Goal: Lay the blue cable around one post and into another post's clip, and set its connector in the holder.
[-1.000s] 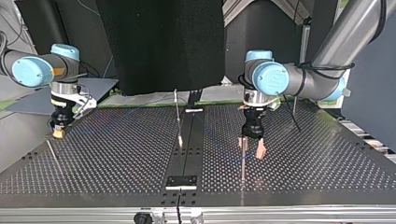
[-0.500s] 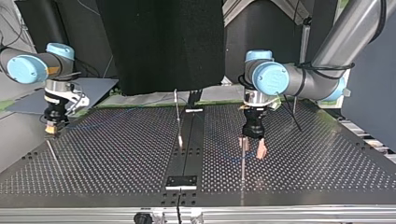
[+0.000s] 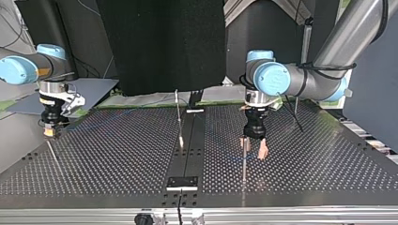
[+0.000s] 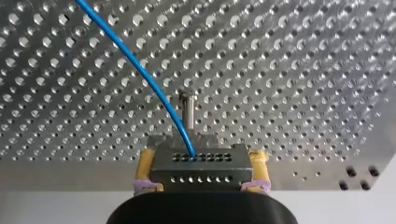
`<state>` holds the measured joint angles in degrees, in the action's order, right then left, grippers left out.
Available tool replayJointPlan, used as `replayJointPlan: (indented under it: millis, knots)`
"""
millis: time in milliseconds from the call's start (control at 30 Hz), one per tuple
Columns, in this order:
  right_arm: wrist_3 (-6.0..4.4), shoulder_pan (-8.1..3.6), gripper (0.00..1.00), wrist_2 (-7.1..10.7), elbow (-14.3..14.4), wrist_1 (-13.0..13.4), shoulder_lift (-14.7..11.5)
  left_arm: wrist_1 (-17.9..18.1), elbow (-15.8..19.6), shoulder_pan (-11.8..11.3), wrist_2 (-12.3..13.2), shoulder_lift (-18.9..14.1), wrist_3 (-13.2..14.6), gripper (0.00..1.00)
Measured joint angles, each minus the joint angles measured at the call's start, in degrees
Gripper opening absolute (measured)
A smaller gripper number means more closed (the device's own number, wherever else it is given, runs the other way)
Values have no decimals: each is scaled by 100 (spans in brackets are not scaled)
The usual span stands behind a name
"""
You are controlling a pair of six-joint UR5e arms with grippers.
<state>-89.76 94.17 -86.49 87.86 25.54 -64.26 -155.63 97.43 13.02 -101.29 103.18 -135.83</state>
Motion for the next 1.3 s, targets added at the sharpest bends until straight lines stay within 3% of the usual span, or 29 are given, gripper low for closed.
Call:
replayJointPlan:
  millis: [333,567,867,1000,1133,1300]
  knots:
    - [254,-212,9,575,-49,184,328,-12,1,-4,0,2,4,98]
    - [362,-352,9,991,-179,51,368,-32,2,-8,-10,2,3,98]
    - [386,-427,9,1525,-193,48,367,-73,2,-43,-70,3,21,98]
    - [523,-450,9,1747,-193,-121,362,-85,2,-54,-77,3,28,98]
    - [669,-472,9,1846,-192,-340,323,-88,2,-58,-78,3,43,98]
    - [660,-491,9,1751,-169,-462,143,-87,2,-67,-79,3,63,98]
